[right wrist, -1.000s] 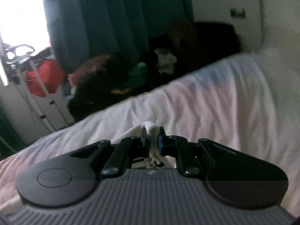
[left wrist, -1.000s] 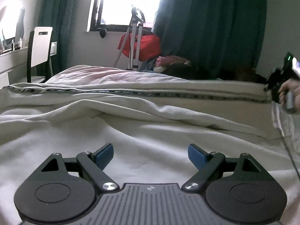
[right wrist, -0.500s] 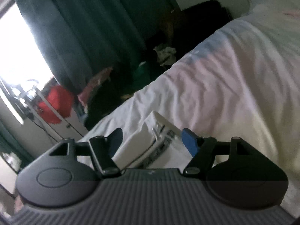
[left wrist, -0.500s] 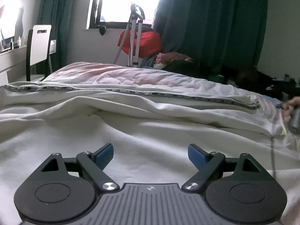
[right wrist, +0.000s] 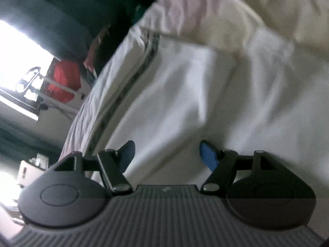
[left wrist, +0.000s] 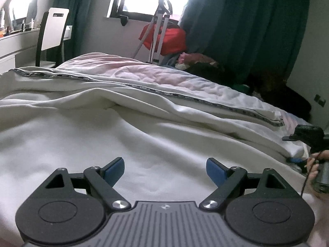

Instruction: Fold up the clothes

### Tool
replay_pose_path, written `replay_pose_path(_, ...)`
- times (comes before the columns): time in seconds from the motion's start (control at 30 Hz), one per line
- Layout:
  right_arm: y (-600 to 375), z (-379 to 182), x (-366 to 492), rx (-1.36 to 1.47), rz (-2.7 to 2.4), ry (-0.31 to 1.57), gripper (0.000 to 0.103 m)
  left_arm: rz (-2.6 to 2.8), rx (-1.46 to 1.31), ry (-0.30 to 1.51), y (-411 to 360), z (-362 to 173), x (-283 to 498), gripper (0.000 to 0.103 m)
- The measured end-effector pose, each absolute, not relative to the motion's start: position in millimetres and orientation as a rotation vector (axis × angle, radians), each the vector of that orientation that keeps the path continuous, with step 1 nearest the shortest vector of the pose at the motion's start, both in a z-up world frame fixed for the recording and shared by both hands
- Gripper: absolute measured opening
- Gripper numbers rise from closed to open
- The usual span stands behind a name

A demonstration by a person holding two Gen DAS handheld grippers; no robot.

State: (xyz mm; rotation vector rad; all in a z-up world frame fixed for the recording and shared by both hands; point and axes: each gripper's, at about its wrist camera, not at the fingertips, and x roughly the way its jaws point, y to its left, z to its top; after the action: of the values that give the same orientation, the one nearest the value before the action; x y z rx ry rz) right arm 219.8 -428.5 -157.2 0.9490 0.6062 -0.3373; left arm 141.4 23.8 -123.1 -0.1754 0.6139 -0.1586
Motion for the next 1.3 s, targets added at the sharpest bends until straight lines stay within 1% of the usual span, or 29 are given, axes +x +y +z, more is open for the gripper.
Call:
replay_pose_path(0.03, -431, -157, 226, 0.910, -0.377, 0.585, 0.064, -0.158, -0.175, 0.616, 24, -124, 143, 0.088)
replay_pose_path(0.07, -435, -157, 233, 0.884, -0.421, 0.576, 0.054, -0.158, -0.174, 0.617, 24, -126, 144, 0.088)
replay_pose_path(0.1, -440, -158, 241, 0.880, -0.471, 0.583, 0.041, -0.159, -0.174, 0.619, 24, -127, 146, 0.088)
replay_pose_path(0.13, -445, -158, 249, 0.876, -0.522, 0.590, 0.030, -0.159, -0.174, 0.622, 24, -128, 148, 0.088)
replay_pose_path(0.17, -449, -157, 257, 0.874, -0.560, 0.594, 0.015, -0.161, -0.176, 0.623, 24, -130, 149, 0.088)
replay_pose_path(0.2, -450, -150, 267, 0.864, -0.574, 0.592, 0.011, -0.162, -0.179, 0.625, 25, -131, 151, 0.088)
replay_pose_path(0.23, -448, -140, 278, 0.836, -0.579, 0.587, 0.009, -0.164, -0.184, 0.626, 26, -132, 153, 0.088)
replay_pose_path(0.3, -438, -111, 302, 0.751, -0.578, 0.585, 0.007, -0.166, -0.194, 0.627, 27, -133, 156, 0.088)
replay_pose_path(0.37, -423, -66, 325, 0.695, -0.538, 0.536, 0.007, -0.167, -0.206, 0.629, 28, -134, 158, 0.088)
replay_pose_path(0.47, -407, 8, 331, 0.664, -0.424, 0.309, 0.006, -0.171, -0.220, 0.627, 30, -133, 157, 0.088)
replay_pose_path(0.57, -394, 51, 324, 0.519, -0.408, 0.183, 0.006, -0.182, -0.225, 0.613, 30, -130, 153, 0.088)
replay_pose_path(0.63, -403, 45, 315, 0.501, -0.426, 0.173, 0.006, -0.186, -0.222, 0.611, 29, -128, 152, 0.088)
replay_pose_path(0.67, -410, 30, 308, 0.517, -0.444, 0.190, 0.006, -0.188, -0.220, 0.610, 29, -128, 151, 0.088)
replay_pose_path(0.87, -459, -103, 267, 0.645, -0.583, 0.390, 0.006, -0.194, -0.192, 0.608, 24, -128, 148, 0.088)
replay_pose_path(0.97, -466, -158, 247, 0.699, -0.603, 0.444, 0.006, -0.190, -0.170, 0.606, 20, -129, 149, 0.088)
replay_pose_path(1.03, -462, -165, 240, 0.702, -0.587, 0.408, 0.006, -0.186, -0.152, 0.601, 18, -128, 150, 0.088)
replay_pose_path(1.2, -459, -141, 222, 0.631, -0.570, 0.338, 0.006, -0.175, -0.094, 0.557, 13, -122, 148, 0.088)
replay_pose_path(1.3, -462, -150, 220, 0.567, -0.555, 0.387, 0.007, -0.174, -0.068, 0.525, 10, -119, 143, 0.088)
